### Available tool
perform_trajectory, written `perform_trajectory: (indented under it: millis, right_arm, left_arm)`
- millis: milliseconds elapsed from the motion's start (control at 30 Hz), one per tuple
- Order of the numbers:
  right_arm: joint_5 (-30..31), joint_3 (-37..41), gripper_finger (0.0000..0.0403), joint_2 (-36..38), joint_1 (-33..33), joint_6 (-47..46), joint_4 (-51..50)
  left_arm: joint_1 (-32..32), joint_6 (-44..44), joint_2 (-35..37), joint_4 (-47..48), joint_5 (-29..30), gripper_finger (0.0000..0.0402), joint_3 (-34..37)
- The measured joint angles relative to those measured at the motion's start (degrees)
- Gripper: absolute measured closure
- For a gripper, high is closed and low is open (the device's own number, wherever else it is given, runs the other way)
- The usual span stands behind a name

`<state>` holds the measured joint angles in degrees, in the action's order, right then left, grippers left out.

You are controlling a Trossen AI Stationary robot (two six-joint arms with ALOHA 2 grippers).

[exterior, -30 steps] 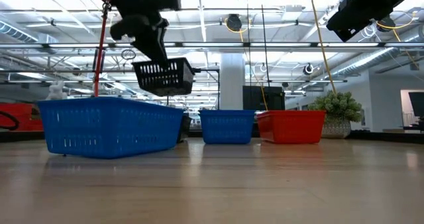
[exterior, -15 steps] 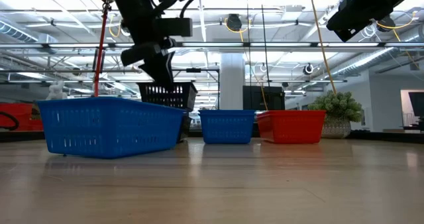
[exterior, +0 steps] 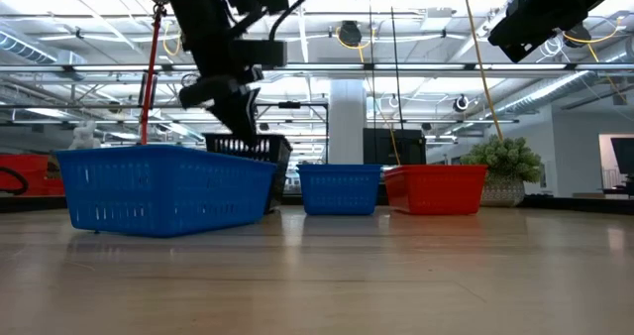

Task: Stack baskets by color
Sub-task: Stack the top black bin on the top black bin, then stack the blue bin on the stacked blue bins

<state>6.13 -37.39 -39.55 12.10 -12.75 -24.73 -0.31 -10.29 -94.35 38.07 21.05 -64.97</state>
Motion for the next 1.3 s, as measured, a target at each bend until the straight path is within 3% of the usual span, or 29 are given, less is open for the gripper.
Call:
perform_trajectory:
  millis: [133, 533, 767, 967, 1300]
  right_arm:
    - [0.0, 0.0, 0.0403, 0.0, 0.01, 0.0, 0.0]
    - [0.0, 0.0, 0.0403, 0.02, 0.01, 0.0, 0.0]
    - [0.0, 0.0, 0.0403, 0.02, 0.02, 0.0, 0.0]
    - [0.0, 0.0, 0.0403, -0.01, 0.01, -0.02, 0.0]
    - [-0.02, 0.0, 0.0403, -0.68, 0.02, -0.44, 0.07]
  left_arm:
    - [0.97, 0.14, -0.08, -2.32, -0.05, 0.0384, 2.73]
    - [1.93, 3.32, -0.08, -5.79, 0.47, 0.0257, 5.72]
    - [-0.41, 8.08, 0.75, -4.23, 0.27, 0.023, 4.69]
    - [-7.15, 11.4, 5.31, -2.88, -0.05, 0.0229, 3.33]
    - [-25.43, 19.21, 8.11, -1.0, 0.46, 0.0228, 3.41]
